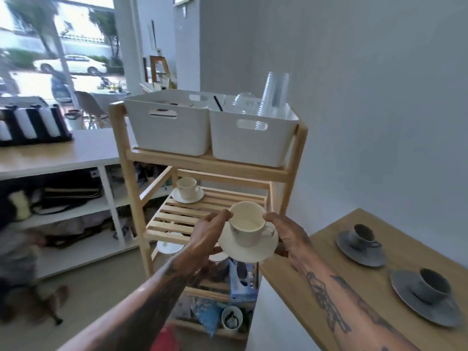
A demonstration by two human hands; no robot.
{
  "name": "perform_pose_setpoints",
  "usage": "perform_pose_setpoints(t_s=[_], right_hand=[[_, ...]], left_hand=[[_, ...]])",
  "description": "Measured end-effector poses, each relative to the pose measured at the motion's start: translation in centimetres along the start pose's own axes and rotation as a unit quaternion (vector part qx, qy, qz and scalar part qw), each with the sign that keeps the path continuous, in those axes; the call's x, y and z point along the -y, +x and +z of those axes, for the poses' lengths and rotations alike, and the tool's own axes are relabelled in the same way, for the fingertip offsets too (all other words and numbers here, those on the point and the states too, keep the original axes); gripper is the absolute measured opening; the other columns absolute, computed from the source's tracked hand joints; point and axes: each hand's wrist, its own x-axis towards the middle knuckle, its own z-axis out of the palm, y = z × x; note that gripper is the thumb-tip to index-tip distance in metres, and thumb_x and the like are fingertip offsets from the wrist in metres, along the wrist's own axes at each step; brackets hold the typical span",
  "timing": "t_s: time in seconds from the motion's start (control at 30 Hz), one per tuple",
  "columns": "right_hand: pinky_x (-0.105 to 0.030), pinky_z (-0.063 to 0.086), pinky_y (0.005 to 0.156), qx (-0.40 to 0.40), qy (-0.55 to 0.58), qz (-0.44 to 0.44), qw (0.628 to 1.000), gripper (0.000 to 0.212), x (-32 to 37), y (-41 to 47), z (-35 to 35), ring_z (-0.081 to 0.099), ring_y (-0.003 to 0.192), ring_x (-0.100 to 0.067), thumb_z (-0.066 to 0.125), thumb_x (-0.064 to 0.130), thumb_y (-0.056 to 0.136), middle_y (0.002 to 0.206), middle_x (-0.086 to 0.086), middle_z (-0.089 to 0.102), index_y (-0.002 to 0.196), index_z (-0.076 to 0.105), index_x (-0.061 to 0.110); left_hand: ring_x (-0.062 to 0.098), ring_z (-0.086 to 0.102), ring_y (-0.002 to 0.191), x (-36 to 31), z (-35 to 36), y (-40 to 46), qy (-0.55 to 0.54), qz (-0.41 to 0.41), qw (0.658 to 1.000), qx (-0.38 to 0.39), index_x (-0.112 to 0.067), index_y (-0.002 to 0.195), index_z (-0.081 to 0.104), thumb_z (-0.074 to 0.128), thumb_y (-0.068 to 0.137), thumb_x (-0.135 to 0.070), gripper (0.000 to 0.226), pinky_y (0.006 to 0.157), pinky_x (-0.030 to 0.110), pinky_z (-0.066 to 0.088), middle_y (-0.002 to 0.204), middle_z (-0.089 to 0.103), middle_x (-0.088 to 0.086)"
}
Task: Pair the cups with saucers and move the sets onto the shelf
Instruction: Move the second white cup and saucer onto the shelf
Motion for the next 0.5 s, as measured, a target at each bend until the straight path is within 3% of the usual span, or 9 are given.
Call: perform_pose_setpoints(t_s=[0.07,0.1,0.2,0.3,0.5], right_hand=[[-0.051,0.054,0.092,0.047,-0.005,0.003,0.999,0.032,-0.1,0.7,4.1,0.064,0.105,-0.031,0.076,0.048,0.074,0.115,-0.009,0.069,0.098,0.073,0.027],[-0.046,0.055,0.085,0.056,-0.006,0.002,0.998,0.034,-0.1,1.2,6.0,0.064,0.102,-0.028,0.075,0.048,0.074,0.116,-0.008,0.069,0.1,0.073,0.026],[-0.03,0.043,0.063,0.081,-0.007,0.002,0.997,0.019,-0.3,2.9,11.4,0.06,0.089,-0.013,0.075,0.047,0.074,0.11,-0.002,0.07,0.087,0.072,0.032],[-0.028,0.038,0.06,0.1,-0.026,0.012,0.995,0.015,-0.9,5.6,16.0,0.059,0.087,-0.009,0.076,0.047,0.074,0.104,0.005,0.07,0.081,0.073,0.034],[-0.027,0.04,0.056,0.1,-0.052,0.056,0.992,0.006,-3.2,13.4,23.4,0.059,0.079,-0.008,0.075,0.044,0.074,0.089,0.014,0.068,0.073,0.073,0.038]], left_hand=[[0.032,0.062,0.107,0.1,-3.6,0.9,0.0,-0.009,0.999,-0.037,-0.021,0.118,0.068,0.068,0.084,-0.044,0.042,0.07,0.037,0.054,0.121,0.065,0.012],[0.033,0.061,0.109,0.2,-5.3,1.5,0.002,-0.014,0.998,-0.055,-0.02,0.121,0.067,0.068,0.084,-0.045,0.044,0.073,0.039,0.054,0.123,0.065,0.012],[0.035,0.061,0.113,0.6,-9.7,3.8,-0.01,-0.03,0.995,-0.094,-0.018,0.127,0.065,0.068,0.085,-0.043,0.049,0.078,0.043,0.055,0.127,0.065,0.013],[0.037,0.063,0.112,1.2,-13.2,6.9,-0.006,-0.043,0.991,-0.126,-0.017,0.124,0.067,0.068,0.085,-0.044,0.048,0.072,0.039,0.057,0.126,0.066,0.016],[0.035,0.063,0.11,3.2,-17.5,16.0,0.011,-0.065,0.985,-0.159,-0.019,0.108,0.068,0.066,0.084,-0.045,0.036,0.089,0.052,0.059,0.121,0.066,0.015]])
